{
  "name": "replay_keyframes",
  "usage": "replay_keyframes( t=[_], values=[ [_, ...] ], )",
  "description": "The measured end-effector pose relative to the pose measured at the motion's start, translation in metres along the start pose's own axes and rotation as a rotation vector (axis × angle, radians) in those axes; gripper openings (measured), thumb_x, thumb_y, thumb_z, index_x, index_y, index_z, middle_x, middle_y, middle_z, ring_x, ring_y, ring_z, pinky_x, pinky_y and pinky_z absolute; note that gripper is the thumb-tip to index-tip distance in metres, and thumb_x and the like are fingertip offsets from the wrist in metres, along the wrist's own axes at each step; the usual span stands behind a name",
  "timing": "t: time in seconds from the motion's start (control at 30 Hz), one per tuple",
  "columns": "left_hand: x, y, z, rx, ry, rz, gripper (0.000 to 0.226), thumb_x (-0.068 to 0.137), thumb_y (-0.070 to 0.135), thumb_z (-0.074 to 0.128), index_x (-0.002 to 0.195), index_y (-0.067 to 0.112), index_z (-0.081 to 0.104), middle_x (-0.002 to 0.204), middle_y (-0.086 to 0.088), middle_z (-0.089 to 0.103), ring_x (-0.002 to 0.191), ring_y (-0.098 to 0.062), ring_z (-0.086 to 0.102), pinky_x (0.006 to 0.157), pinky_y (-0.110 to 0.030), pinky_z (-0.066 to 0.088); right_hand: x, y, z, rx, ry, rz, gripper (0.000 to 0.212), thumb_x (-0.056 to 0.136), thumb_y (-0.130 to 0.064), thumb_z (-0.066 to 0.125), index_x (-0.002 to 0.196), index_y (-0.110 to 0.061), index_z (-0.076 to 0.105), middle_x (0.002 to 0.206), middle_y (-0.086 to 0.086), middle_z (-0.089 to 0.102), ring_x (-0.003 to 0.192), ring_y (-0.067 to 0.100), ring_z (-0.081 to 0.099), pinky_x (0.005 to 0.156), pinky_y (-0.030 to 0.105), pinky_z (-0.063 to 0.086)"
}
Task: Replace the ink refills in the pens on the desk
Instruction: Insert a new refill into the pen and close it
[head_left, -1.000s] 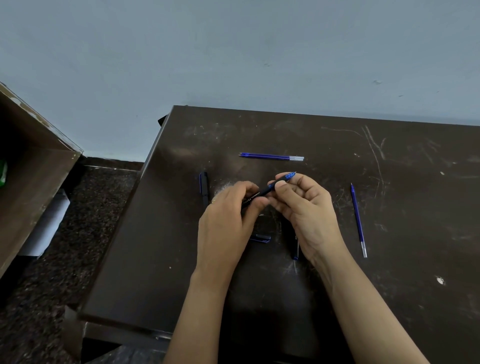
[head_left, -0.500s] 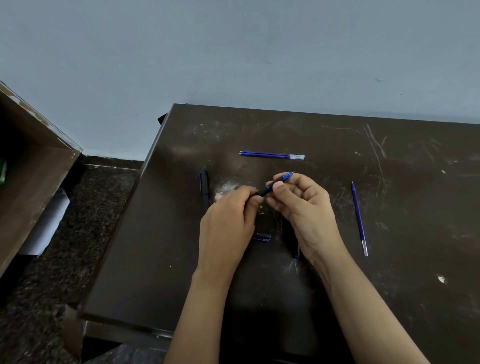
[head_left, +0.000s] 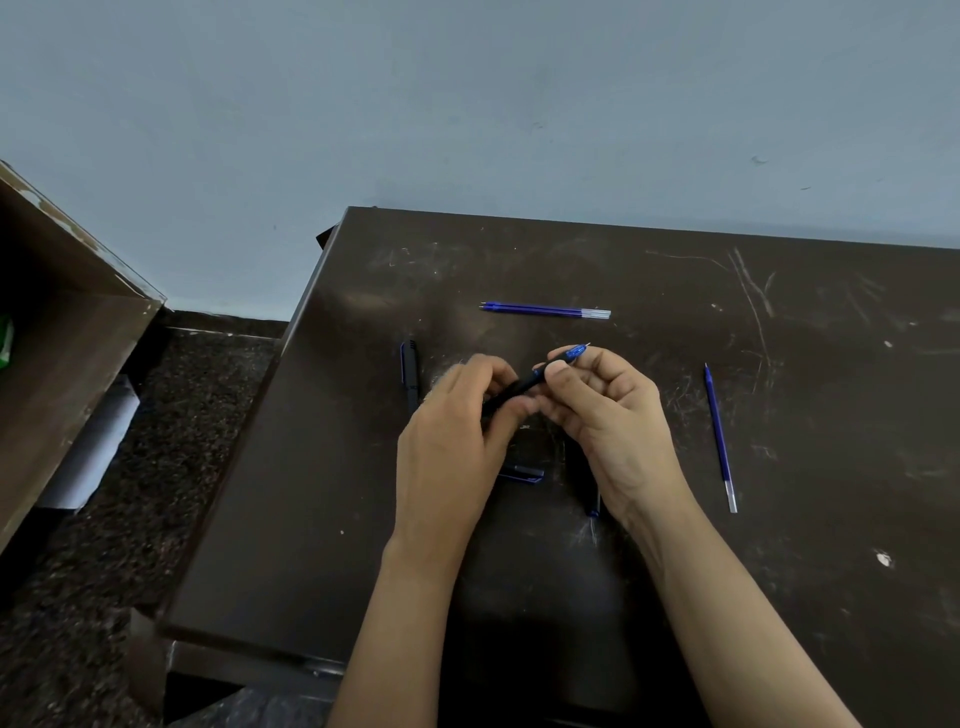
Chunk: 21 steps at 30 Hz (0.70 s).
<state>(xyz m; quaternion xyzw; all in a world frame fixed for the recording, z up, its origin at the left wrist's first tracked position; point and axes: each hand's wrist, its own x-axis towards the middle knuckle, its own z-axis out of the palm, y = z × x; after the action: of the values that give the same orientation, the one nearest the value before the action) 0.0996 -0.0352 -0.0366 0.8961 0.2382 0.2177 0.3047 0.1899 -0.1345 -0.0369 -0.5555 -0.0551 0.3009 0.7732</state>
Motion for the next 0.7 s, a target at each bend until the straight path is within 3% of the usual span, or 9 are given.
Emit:
replay_keyframes(
  t=[0.1,0.2,0.33,0.47,0.6,0.7],
  values=[
    [-0.002,0.0006,0.0015,-0.004,-0.035,-0.017,0.029,0.099,0.039,0.043,0.108,0.022,0.065,0.092,0.014,0.066,0.081,0.0,0.059,0.065,-0.009,0.043,-0.0005,0.0004,0.0002,-0.016,-0.001,-0.002,0.01,0.089,-0.003,0.06,0.097,-0.004,0.065,0.076,0.005,0.068,0.075,0.015,0.067,0.079,0.029,0.056],
    [-0.0008,-0.0019,0.0028,0.057,-0.025,-0.013,0.018,0.096,0.031,0.053,0.103,0.022,0.067,0.085,0.013,0.066,0.073,-0.001,0.057,0.059,-0.008,0.038,-0.0002,0.0013,-0.0004,-0.027,0.0,0.0,0.01,0.09,-0.003,0.059,0.098,-0.005,0.065,0.078,0.004,0.069,0.076,0.014,0.067,0.078,0.028,0.056],
    [0.0009,-0.0023,0.0022,-0.012,-0.001,0.015,0.016,0.093,0.027,0.059,0.103,0.017,0.067,0.091,0.008,0.067,0.081,-0.005,0.062,0.072,-0.027,0.054,-0.0003,0.0005,-0.002,-0.037,-0.029,0.002,0.013,0.091,-0.004,0.058,0.1,-0.008,0.066,0.084,0.005,0.07,0.082,0.016,0.068,0.081,0.031,0.054],
    [0.0003,-0.0018,0.0038,-0.054,-0.056,0.021,0.018,0.098,0.026,0.049,0.105,0.018,0.063,0.086,0.012,0.063,0.076,-0.002,0.059,0.066,-0.019,0.047,-0.0013,-0.0011,-0.001,-0.069,-0.04,-0.029,0.014,0.091,-0.003,0.057,0.102,-0.005,0.065,0.089,0.008,0.07,0.087,0.018,0.067,0.086,0.035,0.052],
    [0.0003,-0.0016,0.0045,-0.104,-0.122,0.029,0.023,0.1,0.021,0.045,0.113,0.017,0.063,0.088,0.009,0.066,0.078,-0.002,0.06,0.067,-0.012,0.043,-0.0015,-0.0052,-0.0017,-0.053,-0.128,-0.058,0.025,0.093,0.0,0.05,0.113,-0.007,0.063,0.116,0.009,0.069,0.115,0.02,0.061,0.103,0.039,0.045],
    [0.0017,-0.0025,0.0018,-0.106,-0.082,0.039,0.02,0.097,0.018,0.053,0.112,0.017,0.066,0.084,0.01,0.066,0.074,0.0,0.06,0.064,-0.012,0.045,-0.0029,-0.0066,-0.0003,-0.009,-0.145,-0.053,0.024,0.092,0.001,0.051,0.109,-0.007,0.065,0.111,0.011,0.071,0.11,0.021,0.064,0.099,0.036,0.048]
  ],
)
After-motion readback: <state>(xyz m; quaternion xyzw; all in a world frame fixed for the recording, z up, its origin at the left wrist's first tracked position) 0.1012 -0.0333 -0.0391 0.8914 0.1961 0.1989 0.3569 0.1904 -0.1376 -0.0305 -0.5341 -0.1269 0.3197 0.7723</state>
